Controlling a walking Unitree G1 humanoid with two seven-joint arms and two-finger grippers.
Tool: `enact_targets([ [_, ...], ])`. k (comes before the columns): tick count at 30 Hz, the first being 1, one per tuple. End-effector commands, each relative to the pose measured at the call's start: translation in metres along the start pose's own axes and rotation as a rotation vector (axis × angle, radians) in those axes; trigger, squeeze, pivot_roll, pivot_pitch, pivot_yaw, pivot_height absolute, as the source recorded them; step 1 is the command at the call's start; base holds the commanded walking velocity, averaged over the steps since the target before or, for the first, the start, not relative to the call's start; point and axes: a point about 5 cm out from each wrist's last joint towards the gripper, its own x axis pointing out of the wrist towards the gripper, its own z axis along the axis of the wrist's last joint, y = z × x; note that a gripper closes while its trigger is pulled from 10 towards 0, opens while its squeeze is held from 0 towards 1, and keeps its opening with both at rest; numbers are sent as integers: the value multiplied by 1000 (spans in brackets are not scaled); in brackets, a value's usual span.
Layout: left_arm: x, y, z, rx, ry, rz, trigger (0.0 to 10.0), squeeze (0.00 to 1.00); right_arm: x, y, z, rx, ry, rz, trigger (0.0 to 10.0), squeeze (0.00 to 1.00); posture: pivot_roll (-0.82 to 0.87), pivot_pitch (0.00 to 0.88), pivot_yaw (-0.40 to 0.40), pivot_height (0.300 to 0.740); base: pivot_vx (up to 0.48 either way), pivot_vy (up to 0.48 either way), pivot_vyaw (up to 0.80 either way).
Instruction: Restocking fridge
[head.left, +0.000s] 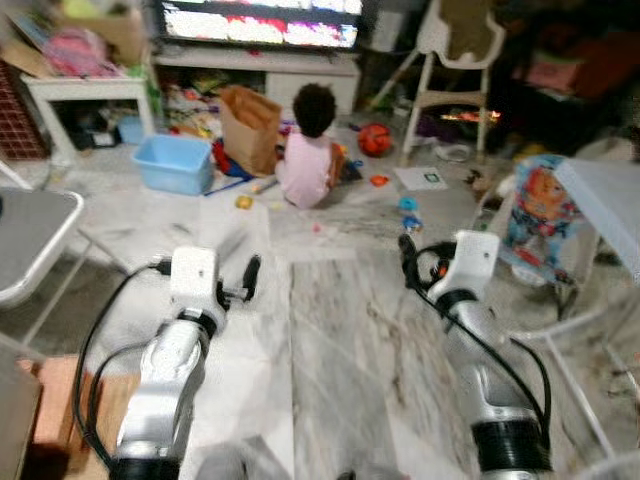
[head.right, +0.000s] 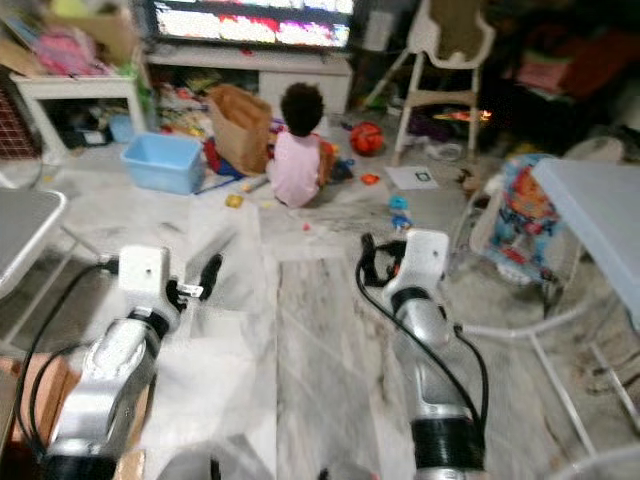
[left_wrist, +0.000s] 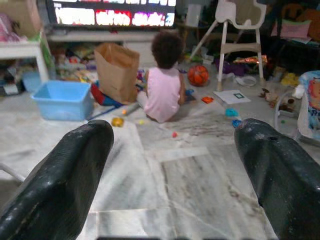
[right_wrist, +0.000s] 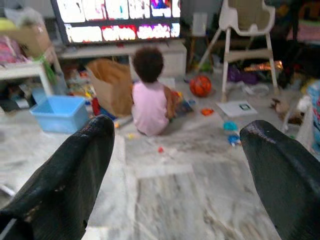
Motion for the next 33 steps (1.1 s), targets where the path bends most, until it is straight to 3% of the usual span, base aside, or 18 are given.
enact_targets([
  [1, 1, -10, 3, 2, -10, -48, 10000, 0, -2, -10, -4, -11, 17, -39, 10000, 0, 62, 0, -108, 740, 0, 424, -800],
  [12, 5, -16, 11, 88, -47, -171, 10000, 0, -9, -19, -4, -14, -2, -99, 10000, 0, 26, 0, -56, 740, 448, 62, -800],
  [23, 0, -21, 11, 17, -40, -215, 10000, 0, -6, -17, -3, -16, -9, -94, 10000, 0, 34, 0, -61, 740, 453, 0, -800],
  [33, -1, -25, 14, 14, -49, -260, 10000, 0, -4, -15, -2, -15, -15, -94, 10000, 0, 36, 0, -54, 740, 457, 0, -800],
])
